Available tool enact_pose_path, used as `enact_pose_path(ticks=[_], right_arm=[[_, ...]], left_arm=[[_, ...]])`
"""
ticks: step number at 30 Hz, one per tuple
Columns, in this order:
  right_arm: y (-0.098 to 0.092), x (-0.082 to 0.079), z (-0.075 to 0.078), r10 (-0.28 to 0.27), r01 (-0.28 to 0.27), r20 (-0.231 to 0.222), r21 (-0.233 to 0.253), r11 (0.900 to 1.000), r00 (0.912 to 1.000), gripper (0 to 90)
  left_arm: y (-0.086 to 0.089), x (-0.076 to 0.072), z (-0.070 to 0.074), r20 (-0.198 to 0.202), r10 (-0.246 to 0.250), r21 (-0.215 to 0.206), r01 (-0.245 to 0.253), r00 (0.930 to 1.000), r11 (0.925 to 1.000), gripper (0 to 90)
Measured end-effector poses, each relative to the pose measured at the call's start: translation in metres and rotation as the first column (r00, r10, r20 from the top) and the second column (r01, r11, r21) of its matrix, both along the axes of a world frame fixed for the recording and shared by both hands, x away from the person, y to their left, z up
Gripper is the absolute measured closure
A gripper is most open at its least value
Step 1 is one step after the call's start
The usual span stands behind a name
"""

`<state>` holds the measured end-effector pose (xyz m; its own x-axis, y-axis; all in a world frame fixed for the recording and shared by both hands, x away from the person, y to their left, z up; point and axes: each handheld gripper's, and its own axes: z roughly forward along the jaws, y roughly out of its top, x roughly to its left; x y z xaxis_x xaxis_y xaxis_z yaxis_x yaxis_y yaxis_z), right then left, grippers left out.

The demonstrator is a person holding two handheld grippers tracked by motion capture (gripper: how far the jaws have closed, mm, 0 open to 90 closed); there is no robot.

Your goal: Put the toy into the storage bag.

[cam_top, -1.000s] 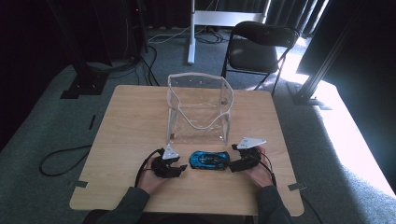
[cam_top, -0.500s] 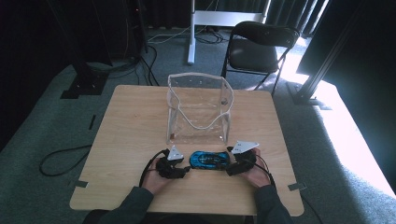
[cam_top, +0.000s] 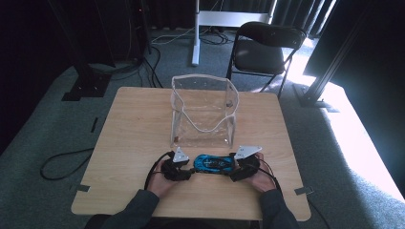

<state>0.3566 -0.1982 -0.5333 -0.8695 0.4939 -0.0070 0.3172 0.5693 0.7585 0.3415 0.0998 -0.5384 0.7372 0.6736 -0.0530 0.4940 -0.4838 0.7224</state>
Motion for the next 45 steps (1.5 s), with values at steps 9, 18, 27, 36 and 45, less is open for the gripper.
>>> enact_pose_path(ticks=[9, 18, 27, 36, 45], right_arm=[[0.0, -0.005, 0.001, 0.015, -0.015, -0.004, -0.006, 1.0, 0.9999, 19.8], [0.004, -0.013, 0.0, 0.044, -0.044, -0.007, -0.021, 0.999, 0.999, 20.8], [0.017, -0.007, -0.014, 0.063, -0.066, -0.044, -0.067, 0.996, 0.997, 10.6], [0.01, -0.008, -0.012, 0.074, -0.077, -0.047, -0.074, 0.994, 0.9961, 15.0], [0.005, -0.013, -0.012, 0.106, -0.103, 0.036, -0.073, 0.992, 0.9938, 20.9]], left_arm=[[0.003, 0.005, 0.0, -0.012, 0.017, 0.005, -0.017, 0.9998, 0.9998, 52.0], [0.007, 0.006, -0.001, -0.019, 0.032, -0.001, -0.032, 0.9993, 0.9995, 51.9], [0.004, 0.005, -0.002, -0.011, 0.015, -0.002, -0.015, 0.9998, 0.9999, 50.2], [0.004, 0.004, -0.002, -0.006, 0.016, -0.001, -0.016, 0.9999, 0.9999, 50.1], [0.003, 0.003, -0.003, -0.003, 0.015, -0.003, -0.016, 0.9999, 0.9999, 49.7]])
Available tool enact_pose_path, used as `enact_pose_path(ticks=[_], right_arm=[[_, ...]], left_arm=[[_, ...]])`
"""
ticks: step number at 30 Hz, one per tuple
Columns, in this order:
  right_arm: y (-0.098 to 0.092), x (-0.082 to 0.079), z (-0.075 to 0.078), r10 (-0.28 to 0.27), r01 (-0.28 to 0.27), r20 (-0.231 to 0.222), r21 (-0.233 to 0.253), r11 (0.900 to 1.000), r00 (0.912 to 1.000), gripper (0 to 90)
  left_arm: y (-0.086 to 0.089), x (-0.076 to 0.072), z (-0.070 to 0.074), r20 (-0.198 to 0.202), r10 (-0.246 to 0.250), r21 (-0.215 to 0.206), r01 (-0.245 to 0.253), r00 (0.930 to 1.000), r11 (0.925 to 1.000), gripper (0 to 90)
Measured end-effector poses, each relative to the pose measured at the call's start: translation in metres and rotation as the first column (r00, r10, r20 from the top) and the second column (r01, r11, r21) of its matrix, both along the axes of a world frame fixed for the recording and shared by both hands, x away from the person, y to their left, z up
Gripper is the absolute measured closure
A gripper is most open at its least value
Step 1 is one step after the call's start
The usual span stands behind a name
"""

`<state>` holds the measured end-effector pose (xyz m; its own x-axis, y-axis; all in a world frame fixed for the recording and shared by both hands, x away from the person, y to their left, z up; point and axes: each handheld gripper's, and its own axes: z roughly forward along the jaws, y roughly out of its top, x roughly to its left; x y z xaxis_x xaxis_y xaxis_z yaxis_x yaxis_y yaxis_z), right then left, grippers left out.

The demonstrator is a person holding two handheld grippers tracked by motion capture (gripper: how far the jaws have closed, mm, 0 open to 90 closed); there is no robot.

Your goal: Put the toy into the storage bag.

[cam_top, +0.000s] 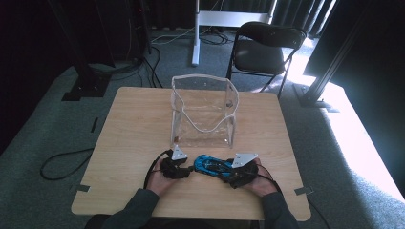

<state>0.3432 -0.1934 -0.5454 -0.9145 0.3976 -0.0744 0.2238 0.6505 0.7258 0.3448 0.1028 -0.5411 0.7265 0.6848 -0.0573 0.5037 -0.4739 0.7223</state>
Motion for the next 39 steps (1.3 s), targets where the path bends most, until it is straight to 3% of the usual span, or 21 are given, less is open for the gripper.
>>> enact_pose_path(ticks=[3, 10, 14, 19, 22, 34, 36, 37, 39], right_arm=[[-0.001, 0.002, -0.001, -0.019, 0.02, -0.052, 0.013, 1.0, 0.9985, 21.2], [-0.002, 0.001, -0.001, -0.019, 0.02, -0.05, 0.015, 1.0, 0.9986, 21.3], [-0.006, 0.0, 0.002, 0.0, 0.004, -0.071, 0.056, 0.998, 0.9974, 23.6], [-0.004, -0.003, 0.007, 0.005, -0.003, -0.051, 0.045, 0.999, 0.9987, 24.0], [-0.003, -0.004, 0.003, 0.003, -0.004, -0.028, -0.013, 1.0, 0.9996, 24.1], [0.0, -0.006, 0.011, -0.011, 0.011, -0.029, 0.003, 1.0, 0.9995, 24.3], [-0.002, -0.007, 0.018, -0.013, 0.014, -0.015, 0.067, 0.998, 0.9998, 24.4], [-0.002, -0.007, 0.018, -0.013, 0.014, -0.015, 0.067, 0.998, 0.9998, 24.4], [-0.005, -0.009, 0.029, -0.024, 0.022, 0.011, 0.125, 0.992, 0.9997, 24.5]], left_arm=[[-0.001, 0.0, 0.0, 0.005, -0.002, 0.003, 0.002, 1.0, 1.0, 49.0], [0.0, 0.0, -0.001, 0.006, -0.009, -0.002, 0.009, 0.9999, 1.0, 48.5], [0.0, 0.0, -0.001, 0.003, -0.008, -0.012, 0.008, 1.0, 0.9999, 48.3], [0.0, -0.001, -0.002, 0.003, -0.008, -0.021, 0.008, 1.0, 0.9997, 48.0], [0.001, -0.001, -0.002, 0.003, -0.011, -0.023, 0.011, 0.9999, 0.9997, 48.0], [0.001, -0.001, -0.002, 0.0, -0.014, -0.031, 0.014, 0.9999, 0.9994, 47.7], [0.001, -0.001, -0.002, -0.002, -0.013, -0.033, 0.013, 0.9999, 0.9994, 47.7], [0.001, -0.001, -0.002, -0.002, -0.013, -0.033, 0.013, 0.9999, 0.9994, 47.7], [0.001, -0.001, -0.002, -0.002, -0.012, -0.037, 0.012, 0.9999, 0.9992, 47.7]])
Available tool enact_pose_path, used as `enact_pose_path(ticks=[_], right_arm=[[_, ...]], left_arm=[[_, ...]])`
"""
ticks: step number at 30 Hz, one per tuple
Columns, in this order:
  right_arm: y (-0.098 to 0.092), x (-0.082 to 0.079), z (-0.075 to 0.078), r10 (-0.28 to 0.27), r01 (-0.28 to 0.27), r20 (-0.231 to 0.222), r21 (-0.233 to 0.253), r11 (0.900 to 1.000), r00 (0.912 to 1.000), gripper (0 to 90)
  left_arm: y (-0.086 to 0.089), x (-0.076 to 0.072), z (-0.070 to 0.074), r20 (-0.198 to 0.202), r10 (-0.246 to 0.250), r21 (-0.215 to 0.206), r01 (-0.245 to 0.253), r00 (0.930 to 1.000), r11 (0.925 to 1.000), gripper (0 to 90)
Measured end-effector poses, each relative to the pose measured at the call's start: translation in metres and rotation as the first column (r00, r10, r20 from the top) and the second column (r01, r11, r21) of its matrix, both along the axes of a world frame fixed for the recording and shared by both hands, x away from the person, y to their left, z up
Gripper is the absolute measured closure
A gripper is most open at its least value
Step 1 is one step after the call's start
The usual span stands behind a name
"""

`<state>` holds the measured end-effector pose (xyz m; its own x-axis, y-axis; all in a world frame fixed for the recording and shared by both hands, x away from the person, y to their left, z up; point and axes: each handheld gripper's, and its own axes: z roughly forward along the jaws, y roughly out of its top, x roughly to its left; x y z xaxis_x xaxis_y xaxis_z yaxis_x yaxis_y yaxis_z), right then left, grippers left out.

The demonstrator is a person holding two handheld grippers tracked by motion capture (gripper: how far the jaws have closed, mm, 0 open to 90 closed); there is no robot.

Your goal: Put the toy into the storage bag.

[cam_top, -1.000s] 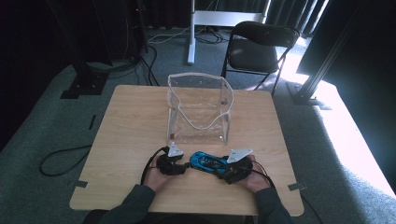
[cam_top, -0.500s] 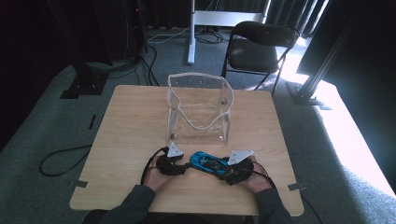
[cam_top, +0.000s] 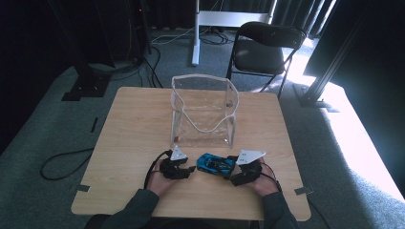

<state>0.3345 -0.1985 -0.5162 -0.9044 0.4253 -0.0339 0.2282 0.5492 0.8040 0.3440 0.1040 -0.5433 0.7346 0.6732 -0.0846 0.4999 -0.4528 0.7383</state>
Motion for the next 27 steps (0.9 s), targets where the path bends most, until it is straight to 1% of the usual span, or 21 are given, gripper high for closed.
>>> enact_pose_path(ticks=[1, 2, 6, 9, 11, 15, 22, 27], right_arm=[[0.0, 0.0, 0.0, 0.0, 0.0, 0.0, 0.0, 1.0, 1.0, 24.5], [-0.003, 0.0, 0.004, -0.013, 0.013, 0.006, 0.026, 1.0, 0.9999, 24.5], [-0.004, 0.001, 0.007, -0.022, 0.022, -0.006, 0.079, 0.997, 0.9997, 24.5], [-0.001, 0.001, 0.013, -0.022, 0.021, 0.009, 0.113, 0.993, 0.9997, 24.5], [0.001, 0.001, 0.017, -0.017, 0.015, 0.017, 0.122, 0.992, 0.9997, 24.5], [0.005, 0.003, 0.022, -0.023, 0.019, 0.03, 0.135, 0.991, 0.9993, 24.5], [0.004, 0.003, 0.036, -0.027, 0.018, 0.056, 0.147, 0.989, 0.9981, 24.6], [0.0, 0.002, 0.043, -0.028, 0.018, 0.062, 0.156, 0.988, 0.9977, 24.6]], left_arm=[[0.0, 0.0, 0.0, 0.0, 0.0, 0.0, 0.0, 1.0, 1.0, 47.6], [0.0, 0.0, 0.0, 0.0, -0.003, 0.001, 0.003, 1.0, 1.0, 47.6], [-0.001, 0.0, 0.0, 0.0, -0.005, -0.002, 0.005, 1.0, 1.0, 47.5], [-0.001, 0.0, 0.0, 0.001, -0.006, -0.005, 0.006, 1.0, 1.0, 47.5], [-0.001, 0.0, 0.0, 0.0, -0.007, -0.007, 0.007, 1.0, 1.0, 47.4], [-0.001, -0.001, -0.001, 0.0, -0.007, -0.009, 0.007, 1.0, 0.9999, 47.4], [0.0, -0.001, -0.001, -0.001, -0.006, -0.014, 0.006, 1.0, 0.9999, 47.3], [0.001, 0.0, -0.001, -0.019, -0.01, -0.038, 0.01, 0.9998, 0.9992, 46.5]])
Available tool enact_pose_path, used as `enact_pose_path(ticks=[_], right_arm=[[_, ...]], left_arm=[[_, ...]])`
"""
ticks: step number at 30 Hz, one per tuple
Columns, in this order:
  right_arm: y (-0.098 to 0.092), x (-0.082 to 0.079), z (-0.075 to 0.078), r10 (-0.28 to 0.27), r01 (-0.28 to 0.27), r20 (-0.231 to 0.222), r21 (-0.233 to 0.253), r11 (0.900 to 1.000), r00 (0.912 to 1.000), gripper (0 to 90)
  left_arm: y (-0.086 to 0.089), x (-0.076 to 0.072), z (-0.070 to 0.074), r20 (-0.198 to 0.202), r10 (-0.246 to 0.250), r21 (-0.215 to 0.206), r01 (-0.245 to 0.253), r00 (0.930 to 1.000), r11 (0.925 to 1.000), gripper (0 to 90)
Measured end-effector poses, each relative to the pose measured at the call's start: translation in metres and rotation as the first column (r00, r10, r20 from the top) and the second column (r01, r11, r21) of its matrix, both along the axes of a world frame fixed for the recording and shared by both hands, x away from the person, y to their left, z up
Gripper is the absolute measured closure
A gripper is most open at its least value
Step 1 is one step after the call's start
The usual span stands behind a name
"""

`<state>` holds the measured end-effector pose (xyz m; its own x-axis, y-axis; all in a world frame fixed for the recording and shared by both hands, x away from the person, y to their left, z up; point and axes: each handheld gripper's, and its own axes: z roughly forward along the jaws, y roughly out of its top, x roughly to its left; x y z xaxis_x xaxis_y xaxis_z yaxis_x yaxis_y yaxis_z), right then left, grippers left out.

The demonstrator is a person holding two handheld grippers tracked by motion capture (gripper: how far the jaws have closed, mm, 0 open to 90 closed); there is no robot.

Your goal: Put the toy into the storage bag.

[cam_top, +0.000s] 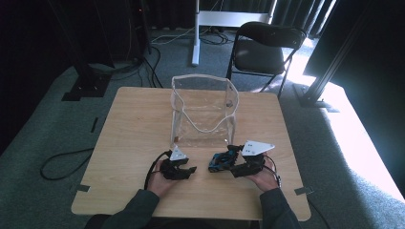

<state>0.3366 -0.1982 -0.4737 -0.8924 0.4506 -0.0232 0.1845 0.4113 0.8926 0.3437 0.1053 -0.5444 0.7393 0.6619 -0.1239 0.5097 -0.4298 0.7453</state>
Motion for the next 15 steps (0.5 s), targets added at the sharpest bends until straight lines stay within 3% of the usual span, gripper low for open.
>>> enact_pose_path(ticks=[5, 9, 15], right_arm=[[-0.003, 0.0, 0.005, 0.0, 0.0, 0.006, 0.005, 1.0, 1.0, 24.6], [-0.006, 0.002, 0.012, -0.003, 0.003, 0.018, 0.008, 1.0, 0.9998, 24.6], [-0.011, 0.003, 0.021, -0.005, 0.004, 0.028, 0.017, 1.0, 0.9996, 24.6]], left_arm=[[0.001, 0.001, 0.0, -0.01, 0.0, -0.013, 0.0, 1.0, 0.9999, 46.5], [-0.001, -0.001, 0.0, 0.008, -0.005, 0.013, 0.005, 1.0, 0.9999, 45.3], [-0.001, 0.0, 0.0, -0.002, -0.005, -0.002, 0.005, 1.0, 1.0, 44.2]])
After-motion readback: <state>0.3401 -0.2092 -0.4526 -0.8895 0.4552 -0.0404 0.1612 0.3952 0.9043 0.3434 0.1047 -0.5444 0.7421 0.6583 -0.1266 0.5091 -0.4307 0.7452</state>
